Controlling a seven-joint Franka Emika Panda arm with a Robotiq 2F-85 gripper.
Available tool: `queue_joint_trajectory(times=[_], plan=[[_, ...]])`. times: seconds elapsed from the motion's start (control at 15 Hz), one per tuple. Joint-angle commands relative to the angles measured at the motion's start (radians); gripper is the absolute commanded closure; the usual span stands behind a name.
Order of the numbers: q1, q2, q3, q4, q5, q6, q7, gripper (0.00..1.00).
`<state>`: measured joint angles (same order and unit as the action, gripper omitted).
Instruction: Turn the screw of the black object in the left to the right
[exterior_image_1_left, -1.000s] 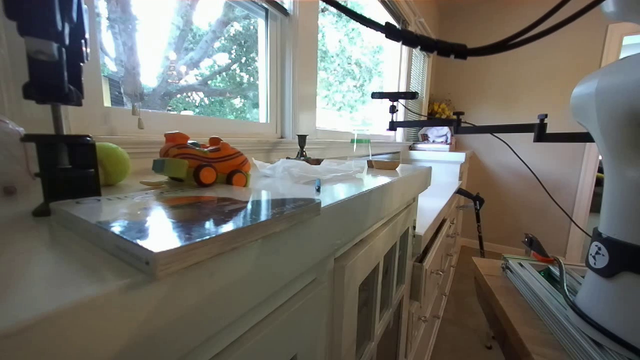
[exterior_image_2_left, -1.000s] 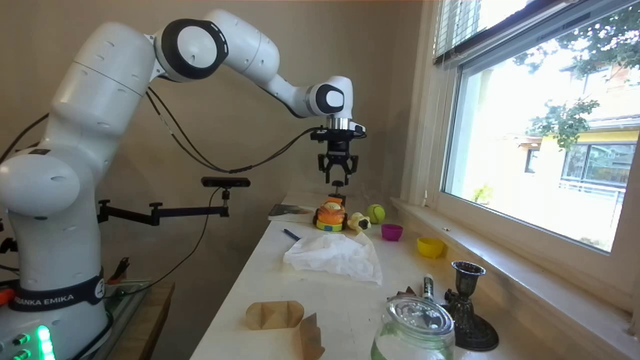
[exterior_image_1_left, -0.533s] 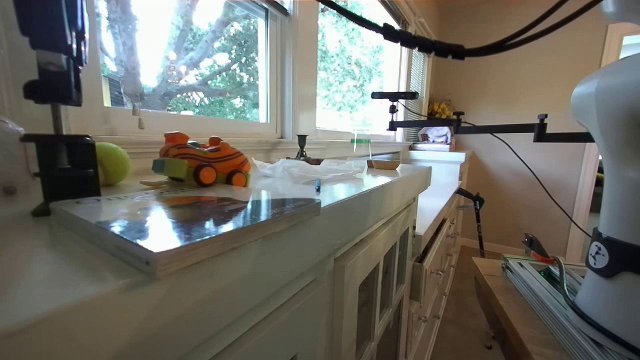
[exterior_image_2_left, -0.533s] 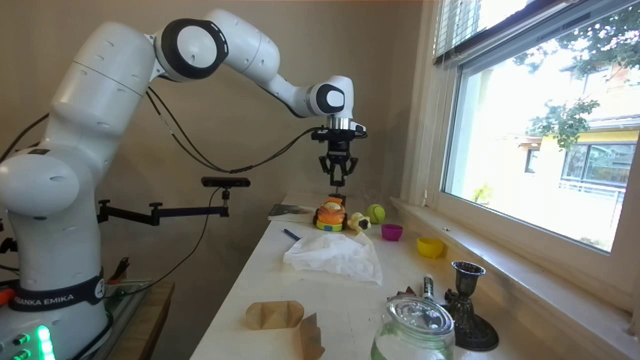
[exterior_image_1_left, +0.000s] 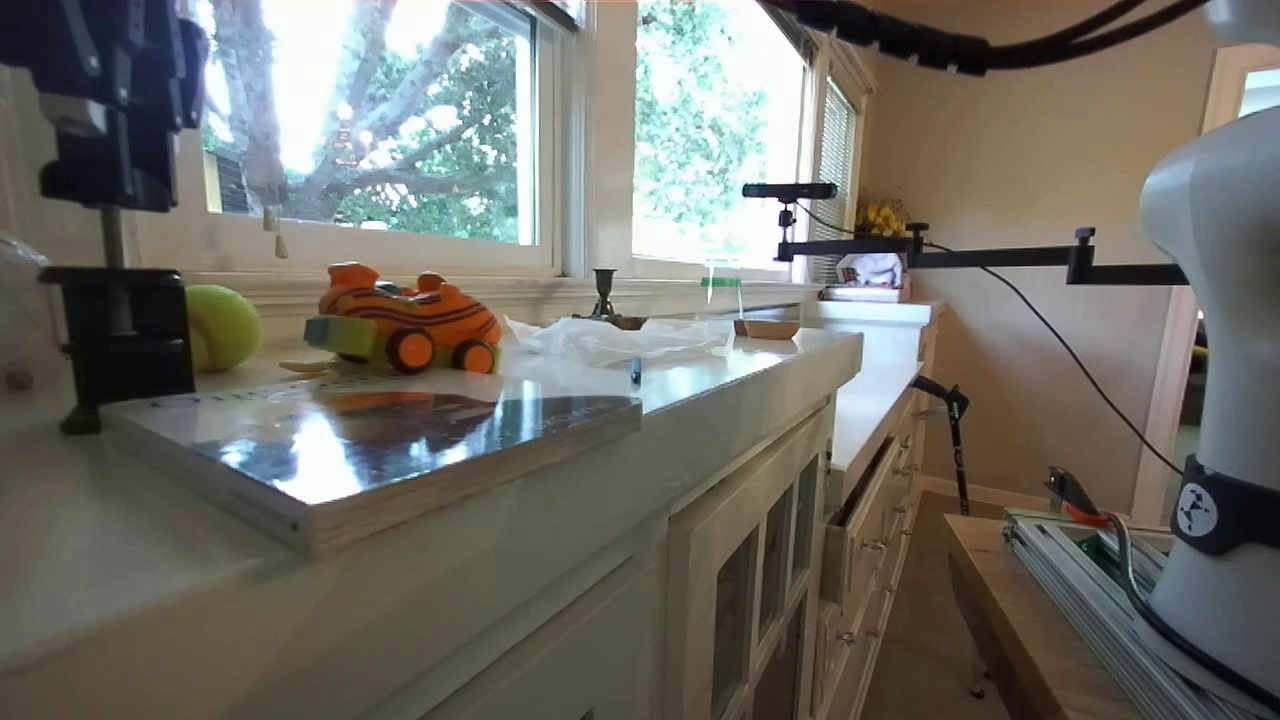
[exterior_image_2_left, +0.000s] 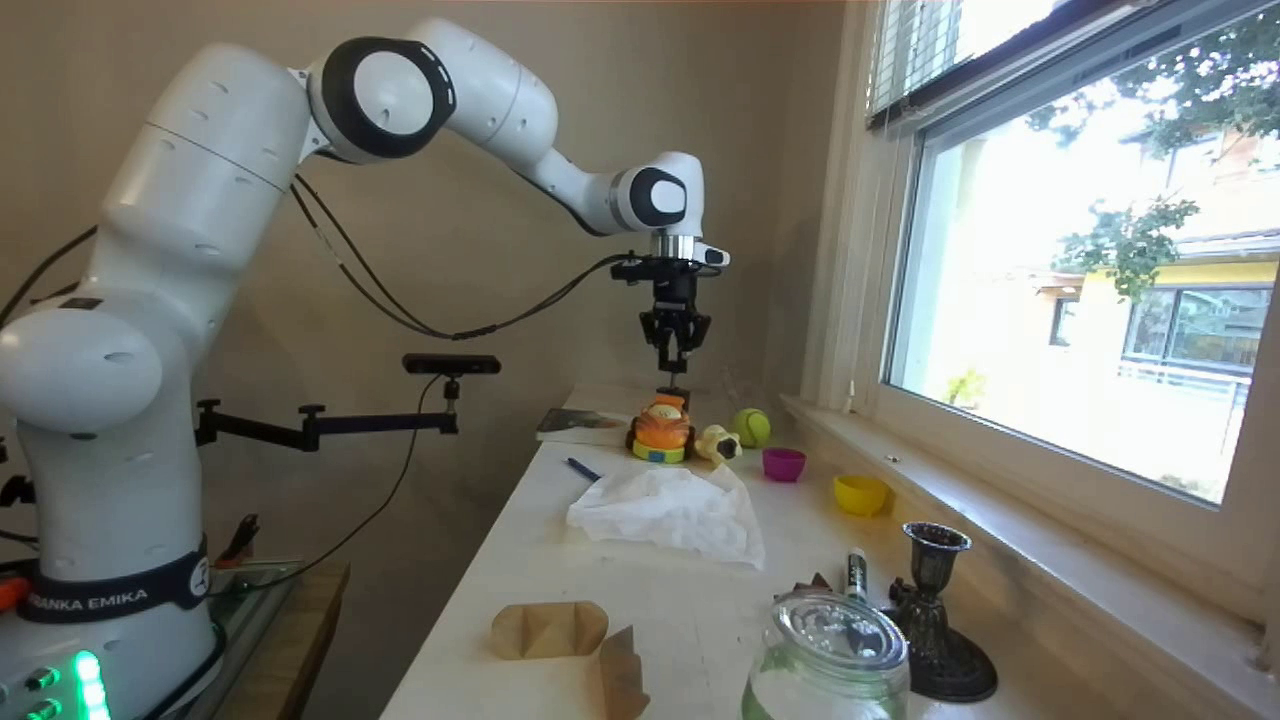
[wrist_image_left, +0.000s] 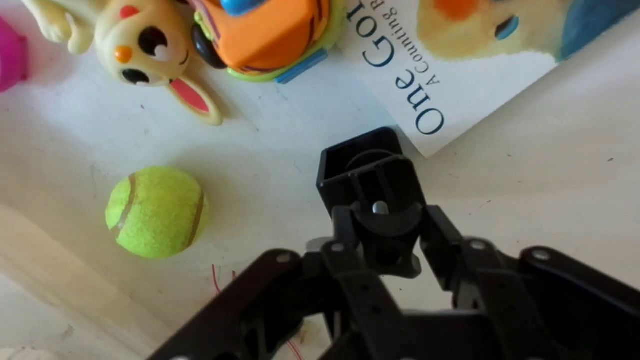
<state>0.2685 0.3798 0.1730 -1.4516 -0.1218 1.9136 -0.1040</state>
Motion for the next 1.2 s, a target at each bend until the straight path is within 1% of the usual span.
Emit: queue_joint_trajectory(times=[0.0,0.27,0.47,0.8,1.13], plan=[[0.032,-0.026,-0.015,-0.027,-0.012,-0.043,0.213,0.86],[0.049,-0.024,-0.016,-0.02,0.004,-0.104,0.394,0.86],[0.055,-0.027,-0.018,-0.017,0.007,-0.143,0.489,0.86],[0.056,-0.022,-0.02,-0.007,0.018,-0.191,0.588,0.86],[0.043,-0.008,-0.036,0.019,0.035,-0.191,0.651,0.86]])
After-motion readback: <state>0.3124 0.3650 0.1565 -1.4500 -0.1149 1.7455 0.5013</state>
